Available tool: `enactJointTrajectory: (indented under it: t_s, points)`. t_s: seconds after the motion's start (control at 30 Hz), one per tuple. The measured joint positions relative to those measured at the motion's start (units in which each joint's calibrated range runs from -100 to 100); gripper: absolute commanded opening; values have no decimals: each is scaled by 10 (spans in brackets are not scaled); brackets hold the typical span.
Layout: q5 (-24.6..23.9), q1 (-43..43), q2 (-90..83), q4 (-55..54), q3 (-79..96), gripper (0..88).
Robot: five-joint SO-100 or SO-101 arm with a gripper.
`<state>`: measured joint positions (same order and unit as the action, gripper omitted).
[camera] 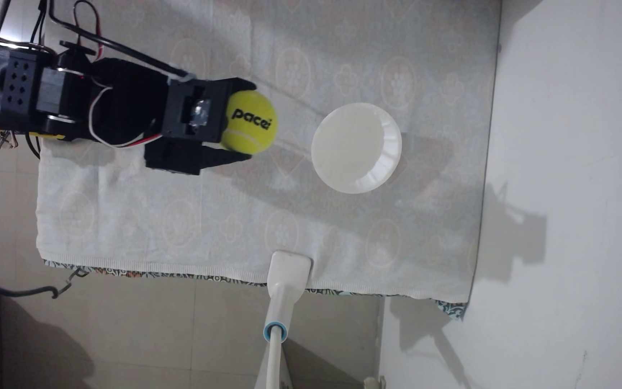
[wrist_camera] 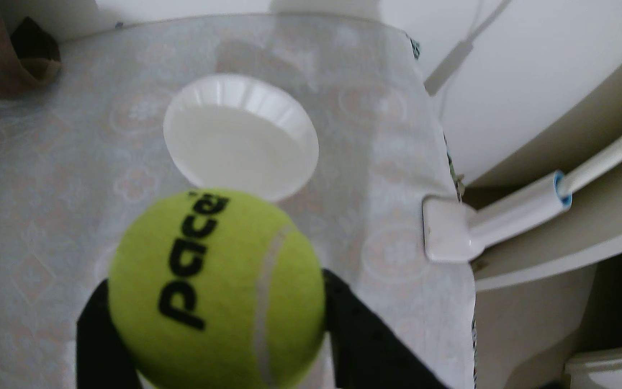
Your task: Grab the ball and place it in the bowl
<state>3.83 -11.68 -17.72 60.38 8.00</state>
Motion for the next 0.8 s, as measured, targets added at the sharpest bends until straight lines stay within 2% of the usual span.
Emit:
enactJointTrajectory:
  t_s: [0.33,0.53,0.8]
  points:
    - [-18,7,90,-24,-131,255]
    - [-29,29,143,-95,-148,266]
    - [-35,40,239,-128,-205,259]
